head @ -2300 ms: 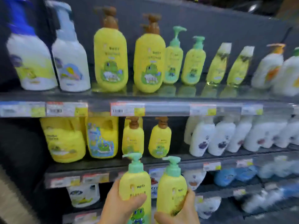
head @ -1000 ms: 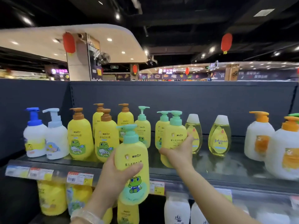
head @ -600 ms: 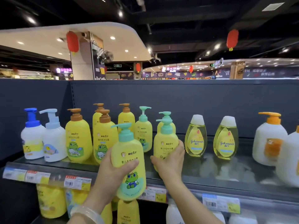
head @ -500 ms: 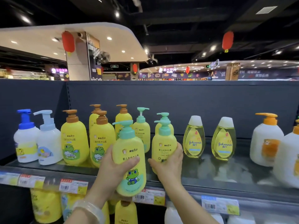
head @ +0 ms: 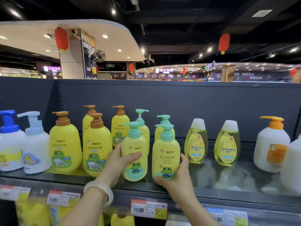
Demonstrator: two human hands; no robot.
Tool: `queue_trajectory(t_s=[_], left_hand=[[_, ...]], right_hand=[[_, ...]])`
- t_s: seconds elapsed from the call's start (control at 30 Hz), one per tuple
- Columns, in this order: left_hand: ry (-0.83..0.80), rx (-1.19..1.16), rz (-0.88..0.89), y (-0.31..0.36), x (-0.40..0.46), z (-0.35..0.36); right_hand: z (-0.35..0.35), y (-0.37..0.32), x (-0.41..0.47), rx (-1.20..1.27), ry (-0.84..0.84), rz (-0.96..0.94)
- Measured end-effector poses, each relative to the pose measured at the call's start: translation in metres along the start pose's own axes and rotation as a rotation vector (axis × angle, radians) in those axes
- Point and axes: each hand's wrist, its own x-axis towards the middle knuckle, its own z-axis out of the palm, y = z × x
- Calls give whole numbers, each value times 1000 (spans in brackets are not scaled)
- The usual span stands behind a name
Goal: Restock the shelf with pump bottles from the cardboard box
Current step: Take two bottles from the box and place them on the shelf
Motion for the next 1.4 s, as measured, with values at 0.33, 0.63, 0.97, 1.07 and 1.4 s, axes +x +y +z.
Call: queue_trajectory(t_s=[0.33, 0.63, 0.97, 1.07, 1.4], left_hand=[[-172, -21, -111, 0, 2, -14], [206, 258, 92, -14, -13, 16], [400, 525, 278, -46, -6, 26], [389, 516, 278, -49, -5, 24], [340, 514, 240, -45, -11, 25]], right_hand=[[-6, -4, 13, 0, -115, 83], [-1, -1, 11, -12, -55, 44], [17, -10, -1, -219, 132, -81], [18, -10, -1, -240, 147, -76], [19, -8, -5, -261, 177, -97]])
